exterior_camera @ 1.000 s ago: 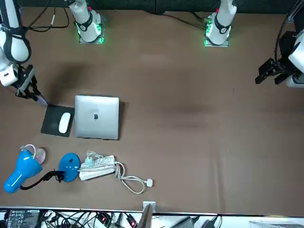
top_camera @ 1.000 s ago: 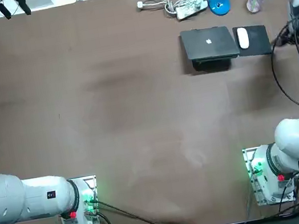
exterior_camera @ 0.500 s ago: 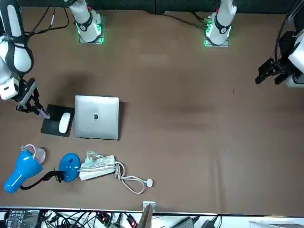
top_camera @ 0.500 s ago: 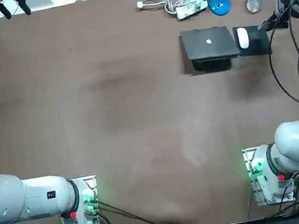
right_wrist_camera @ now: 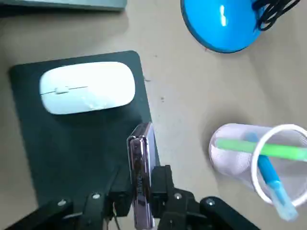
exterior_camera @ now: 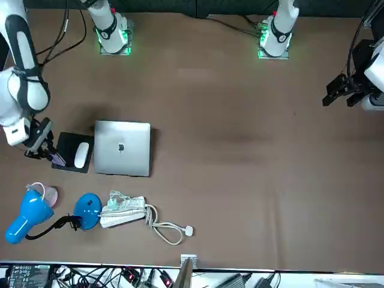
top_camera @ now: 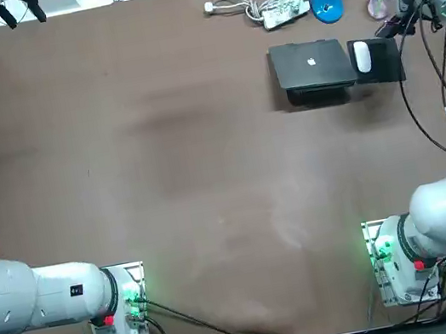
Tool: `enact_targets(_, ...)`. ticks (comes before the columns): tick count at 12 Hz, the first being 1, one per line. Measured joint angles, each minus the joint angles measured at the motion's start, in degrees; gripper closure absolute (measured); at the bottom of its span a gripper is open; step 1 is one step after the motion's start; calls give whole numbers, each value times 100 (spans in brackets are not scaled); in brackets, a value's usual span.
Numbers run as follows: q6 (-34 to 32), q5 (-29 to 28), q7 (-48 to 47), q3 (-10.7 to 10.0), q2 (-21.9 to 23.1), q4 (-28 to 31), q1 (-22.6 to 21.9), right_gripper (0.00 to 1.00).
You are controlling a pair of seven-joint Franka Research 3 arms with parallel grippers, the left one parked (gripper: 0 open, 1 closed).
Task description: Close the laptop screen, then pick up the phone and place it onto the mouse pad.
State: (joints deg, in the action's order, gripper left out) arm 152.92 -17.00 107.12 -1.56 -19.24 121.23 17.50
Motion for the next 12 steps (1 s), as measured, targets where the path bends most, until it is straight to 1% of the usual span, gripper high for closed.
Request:
enact_targets(3,183,0,-143,-1,-356,-115,-54,77)
enact_targets(8,185,0,-161,-24,-428,-137,-53,77)
enact_targets(9,172,0,-161,-23,-433,-134,-54,71)
enact_targets(12,57,1,-85,-27,-433,-111,-52,39)
